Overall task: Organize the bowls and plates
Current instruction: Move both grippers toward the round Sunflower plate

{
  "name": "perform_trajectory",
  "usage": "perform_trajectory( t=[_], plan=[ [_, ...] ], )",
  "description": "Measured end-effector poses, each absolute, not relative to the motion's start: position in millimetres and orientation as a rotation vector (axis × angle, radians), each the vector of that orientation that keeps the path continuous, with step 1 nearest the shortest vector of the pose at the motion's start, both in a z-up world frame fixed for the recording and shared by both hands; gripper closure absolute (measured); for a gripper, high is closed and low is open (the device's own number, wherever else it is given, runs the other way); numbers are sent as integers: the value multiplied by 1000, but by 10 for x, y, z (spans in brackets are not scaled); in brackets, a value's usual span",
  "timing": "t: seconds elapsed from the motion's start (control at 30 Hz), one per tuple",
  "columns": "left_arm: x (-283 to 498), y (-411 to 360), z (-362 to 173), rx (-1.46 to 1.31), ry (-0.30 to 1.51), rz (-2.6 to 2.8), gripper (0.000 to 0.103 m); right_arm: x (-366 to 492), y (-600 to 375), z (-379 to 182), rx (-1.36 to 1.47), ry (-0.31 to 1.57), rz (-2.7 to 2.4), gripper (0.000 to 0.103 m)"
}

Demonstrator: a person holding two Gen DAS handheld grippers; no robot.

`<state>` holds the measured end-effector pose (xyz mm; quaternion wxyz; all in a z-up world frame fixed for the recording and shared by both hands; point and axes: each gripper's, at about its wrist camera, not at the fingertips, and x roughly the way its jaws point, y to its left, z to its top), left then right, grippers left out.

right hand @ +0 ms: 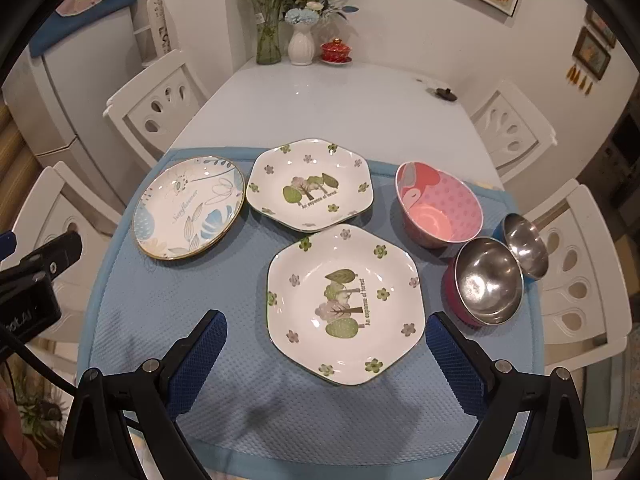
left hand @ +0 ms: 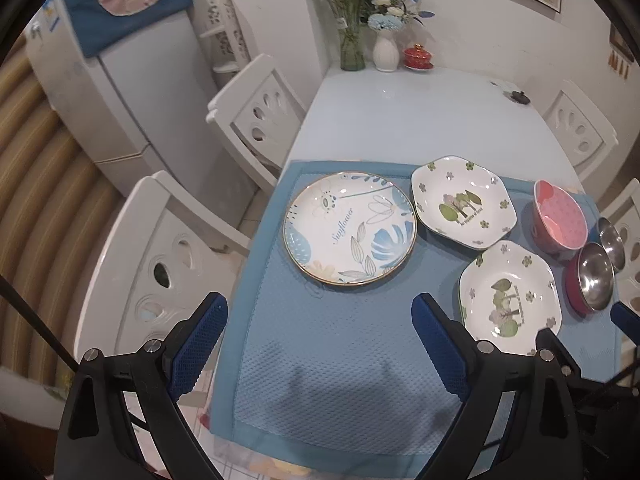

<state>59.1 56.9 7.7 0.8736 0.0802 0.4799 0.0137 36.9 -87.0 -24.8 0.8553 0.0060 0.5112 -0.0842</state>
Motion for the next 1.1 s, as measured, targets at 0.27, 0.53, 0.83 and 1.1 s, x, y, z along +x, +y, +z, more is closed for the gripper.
perform_trajectory(
  t=[0.27,0.53,0.83,1.1],
  plan=[
    [706,802,41,189,989,-27,10,498,-587,-264,61,1075,-213,3],
    [840,948,-8,207,982,-59,10,619,-313,-276,44,1057,-233,3],
    [1119,1279,-94,181,1005,-2,10,836,-4,-272,-14,1065,-239,6],
    [1209,1238,-177,202,1015,-6,19,951,33,-301,5,1080,-214,17]
  ],
)
